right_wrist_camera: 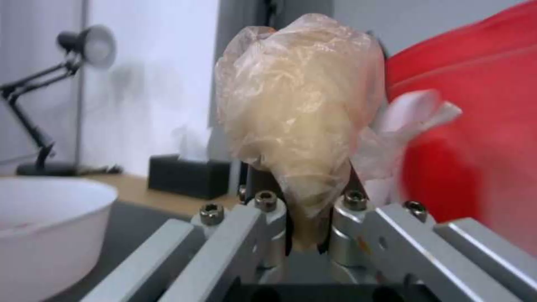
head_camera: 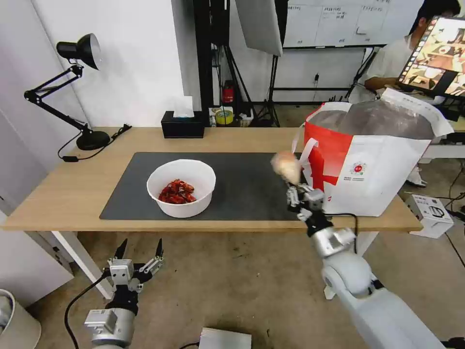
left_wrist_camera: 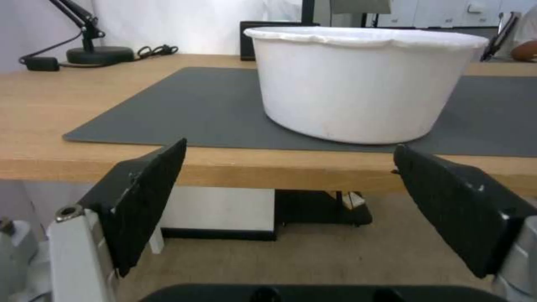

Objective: Pick up the trash from the table and place it into the takeout bag.

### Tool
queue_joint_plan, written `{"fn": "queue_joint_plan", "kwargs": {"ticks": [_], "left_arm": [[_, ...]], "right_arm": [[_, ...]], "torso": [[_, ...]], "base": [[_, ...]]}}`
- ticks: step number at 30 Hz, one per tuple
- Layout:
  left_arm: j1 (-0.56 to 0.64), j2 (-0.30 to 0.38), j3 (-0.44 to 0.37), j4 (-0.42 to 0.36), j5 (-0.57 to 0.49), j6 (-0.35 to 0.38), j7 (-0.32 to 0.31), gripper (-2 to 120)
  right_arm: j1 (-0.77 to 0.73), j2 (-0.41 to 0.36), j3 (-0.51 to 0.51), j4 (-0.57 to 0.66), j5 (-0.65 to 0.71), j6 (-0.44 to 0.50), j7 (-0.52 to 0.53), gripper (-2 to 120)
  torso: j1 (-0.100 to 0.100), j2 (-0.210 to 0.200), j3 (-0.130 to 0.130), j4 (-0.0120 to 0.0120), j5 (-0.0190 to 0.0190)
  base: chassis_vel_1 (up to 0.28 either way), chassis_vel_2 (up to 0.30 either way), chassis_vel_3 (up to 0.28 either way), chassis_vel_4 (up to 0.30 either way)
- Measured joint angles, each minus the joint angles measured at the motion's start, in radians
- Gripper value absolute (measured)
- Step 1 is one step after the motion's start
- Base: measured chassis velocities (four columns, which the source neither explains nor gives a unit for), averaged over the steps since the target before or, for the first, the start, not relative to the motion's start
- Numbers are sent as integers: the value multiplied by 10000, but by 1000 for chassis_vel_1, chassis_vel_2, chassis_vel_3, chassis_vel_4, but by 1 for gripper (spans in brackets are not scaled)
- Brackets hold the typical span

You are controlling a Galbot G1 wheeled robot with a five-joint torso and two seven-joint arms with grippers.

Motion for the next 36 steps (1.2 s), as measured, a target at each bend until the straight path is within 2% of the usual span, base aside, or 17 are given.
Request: {"fn": "queue_joint_plan", "kwargs": {"ticks": [8,11,12,17,19,20,23,24,27,28,30,32,36], "left_arm": [[28,11,84,-52,72,0,0,100],[42,9,151,-103,115,-2,1,100],[42,9,151,-103,115,-2,1,100],[77,-2,287,-233,183,-10,16,100],[255,-10,372,-625,194,-15,22,100],[255,-10,372,-625,194,-15,22,100],[519,-24,422,-1248,194,-17,42,100],[519,-24,422,-1248,194,-17,42,100],[514,-42,463,-1398,191,-15,46,100],[514,-42,463,-1398,191,-15,46,100],[510,-72,534,-1399,201,-15,49,100],[508,-76,557,-1398,206,-15,52,100],[456,-68,661,-1382,240,-14,63,100]], "right_arm": [[-342,-35,1486,858,967,48,-211,6],[18,-697,2219,1099,1522,-477,108,6],[18,-697,2219,1099,1522,-477,108,6],[1306,-1801,2646,744,2655,-1144,702,6],[1916,-2271,2634,537,3129,-1570,1069,6],[1916,-2271,2634,537,3129,-1570,1069,6],[2727,-2863,2343,269,3679,-2417,1664,6],[2727,-2863,2343,269,3679,-2417,1664,6],[3462,-3226,1804,-88,3988,-3391,1942,6],[3462,-3226,1804,-88,3988,-3391,1942,6],[3921,-3483,1442,-235,4366,-4429,2138,6],[4066,-3550,1342,-263,4555,-4787,2251,6],[4870,-3854,794,-511,5650,-6375,2826,6]], "torso": [[0,0,1,0,2],[0,0,0,1,0],[0,0,0,1,0],[1,-1,2,3,-1],[3,-1,2,2,1],[3,-1,2,2,1],[1,-1,2,2,2],[1,-1,2,2,2],[2,-2,2,3,0],[2,-2,2,3,0],[2,-1,2,2,1],[2,-1,2,2,0],[2,-2,2,1,1]], "base": [[0,0,0,0],[0,0,0,0],[0,0,0,0],[0,0,0,0],[0,0,0,0],[0,0,0,0],[0,0,0,0],[0,0,0,0],[0,0,0,0],[0,0,0,0],[0,0,0,0],[0,0,0,0],[0,0,0,0]]}}
